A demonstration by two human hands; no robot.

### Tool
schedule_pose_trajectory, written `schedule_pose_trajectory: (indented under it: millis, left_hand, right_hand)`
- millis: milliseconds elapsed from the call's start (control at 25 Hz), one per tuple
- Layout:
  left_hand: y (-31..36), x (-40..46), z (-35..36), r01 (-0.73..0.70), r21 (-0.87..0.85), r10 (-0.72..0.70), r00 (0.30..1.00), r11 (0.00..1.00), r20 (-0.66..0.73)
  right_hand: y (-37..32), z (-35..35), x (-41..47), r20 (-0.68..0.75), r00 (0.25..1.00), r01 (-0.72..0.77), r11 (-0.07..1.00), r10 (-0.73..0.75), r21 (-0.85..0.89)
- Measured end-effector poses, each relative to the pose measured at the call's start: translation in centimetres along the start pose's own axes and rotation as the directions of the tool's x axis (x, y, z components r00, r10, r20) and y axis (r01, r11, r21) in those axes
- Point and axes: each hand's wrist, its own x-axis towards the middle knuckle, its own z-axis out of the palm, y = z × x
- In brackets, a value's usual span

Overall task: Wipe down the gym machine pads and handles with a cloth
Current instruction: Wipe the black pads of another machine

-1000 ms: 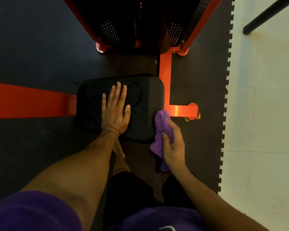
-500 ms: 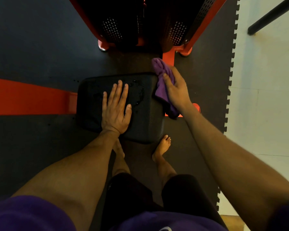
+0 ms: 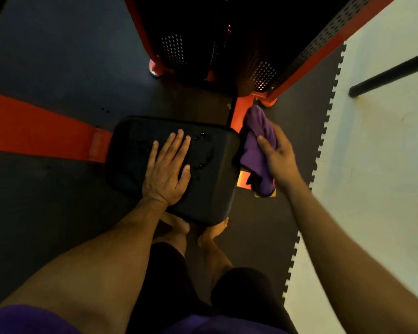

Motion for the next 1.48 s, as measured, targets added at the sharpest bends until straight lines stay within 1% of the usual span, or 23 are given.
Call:
schedule_pose_trajectory:
  millis: [40, 120, 160, 240, 360, 440, 480, 560, 640, 760, 920, 1000, 1040, 1120, 1160, 1200, 1240, 1280, 1320, 1360, 1400, 1440, 1480]
  left_hand:
    - [-0.1, -0.1, 0.0, 0.003, -0.013, -0.004, 1.000, 1.000, -0.011]
    - [0.0, -0.1, 0.1, 0.006, -0.037, -0.007, 1.000, 0.999, -0.029]
    - [0.0, -0.1, 0.1, 0.006, -0.046, -0.008, 0.999, 0.999, -0.040]
    - [-0.2, -0.2, 0.0, 0.014, -0.058, -0.017, 0.998, 0.998, -0.057]
    - [-0.2, -0.5, 0.2, 0.016, -0.075, -0.021, 0.998, 0.997, -0.067]
    - [-0.2, -0.4, 0.2, 0.008, -0.085, -0.015, 0.997, 0.996, -0.082]
    - [-0.1, -0.5, 0.2, 0.008, -0.090, -0.016, 0.996, 0.996, -0.092]
    - [0.0, -0.6, 0.2, 0.012, -0.096, -0.023, 0.994, 0.995, -0.108]
    - [0.2, -0.5, 0.1, 0.011, -0.095, -0.022, 0.993, 0.995, -0.116]
    - [0.2, -0.4, 0.1, 0.020, -0.103, -0.031, 0.994, 0.994, -0.107]
    - [0.4, -0.3, -0.4, 0.032, -0.094, -0.039, 0.996, 0.995, -0.083]
    - [0.4, -0.2, -0.5, 0.046, -0.094, -0.053, 0.996, 0.995, -0.075]
    - [0.4, -0.1, -0.6, 0.055, -0.096, -0.062, 0.996, 0.994, -0.071]
    - [0.3, -0.3, -0.5, 0.051, -0.090, -0.056, 0.997, 0.995, -0.061]
    - [0.3, -0.5, -0.5, 0.060, -0.068, -0.063, 0.996, 0.996, -0.055]
    - [0.3, -0.6, -0.4, 0.114, -0.038, -0.116, 0.991, 0.993, -0.063]
    - [0.4, -0.8, -0.3, 0.240, -0.019, -0.241, 0.966, 0.970, -0.098]
    - [0.4, -1.0, -0.4, 0.430, -0.034, -0.430, 0.890, 0.902, -0.149]
    - [0.3, -1.0, -0.5, 0.618, -0.080, -0.621, 0.763, 0.782, -0.182]
    - [0.1, -1.0, -0.5, 0.733, -0.117, -0.740, 0.646, 0.670, -0.189]
    - [0.0, -0.9, -0.3, 0.771, -0.129, -0.779, 0.598, 0.624, -0.189]
    - [-0.2, -0.9, 0.0, 0.765, -0.125, -0.772, 0.606, 0.631, -0.189]
    - [-0.2, -0.9, 0.4, 0.744, -0.118, -0.750, 0.634, 0.658, -0.190]
  right_hand:
    - [-1.6, -0.3, 2.6, 0.112, 0.994, 0.022, 0.996, -0.012, -0.086]
    - [-3.7, 0.7, 6.8, 0.361, 0.932, 0.101, 0.955, 0.008, -0.280]
    - [-4.3, 1.6, 8.5, 0.454, 0.890, 0.157, 0.916, 0.031, -0.370]
    - [-5.1, 3.6, 10.8, 0.564, 0.822, 0.250, 0.835, 0.086, -0.491]
    - [-6.5, 8.2, 13.7, 0.676, 0.734, 0.422, 0.734, 0.068, -0.532]
    - [-7.4, 13.5, 15.6, 0.761, 0.648, 0.550, 0.682, 0.016, -0.482]
    - [-7.6, 16.5, 16.5, 0.783, 0.622, 0.575, 0.679, 0.000, -0.456]
    - [-7.6, 21.5, 18.0, 0.793, 0.609, 0.548, 0.707, 0.030, -0.447]
    - [-7.1, 23.1, 19.0, 0.793, 0.605, 0.497, 0.745, 0.070, -0.445]
    - [-6.1, 18.2, 17.6, 0.784, 0.614, 0.424, 0.801, 0.088, -0.422]
    - [-5.9, 4.9, 13.5, 0.722, 0.671, 0.347, 0.788, 0.170, -0.508]
    - [-6.4, 1.0, 11.7, 0.700, 0.676, 0.295, 0.787, 0.230, -0.543]
    - [-6.5, 0.5, 11.1, 0.691, 0.684, 0.271, 0.799, 0.232, -0.537]
    - [-6.4, 2.2, 11.3, 0.688, 0.705, 0.302, 0.805, 0.171, -0.510]
    - [-6.4, 3.8, 12.0, 0.702, 0.699, 0.345, 0.796, 0.135, -0.497]
    - [-6.5, 5.9, 13.0, 0.726, 0.679, 0.381, 0.793, 0.108, -0.475]
    - [-6.4, 8.6, 14.3, 0.758, 0.649, 0.420, 0.797, 0.071, -0.434]
    - [-6.3, 11.6, 15.7, 0.790, 0.613, 0.464, 0.796, 0.029, -0.389]
    - [-6.2, 14.8, 17.0, 0.815, 0.579, 0.512, 0.783, -0.011, -0.353]
    - [-6.2, 18.1, 18.4, 0.833, 0.552, 0.548, 0.768, -0.033, -0.332]
    - [-6.2, 21.5, 19.6, 0.847, 0.529, 0.575, 0.752, -0.040, -0.323]
    - [-6.3, 25.0, 20.6, 0.866, 0.499, 0.595, 0.740, -0.035, -0.313]
    - [-6.2, 27.9, 21.3, 0.883, 0.469, 0.604, 0.731, -0.003, -0.317]
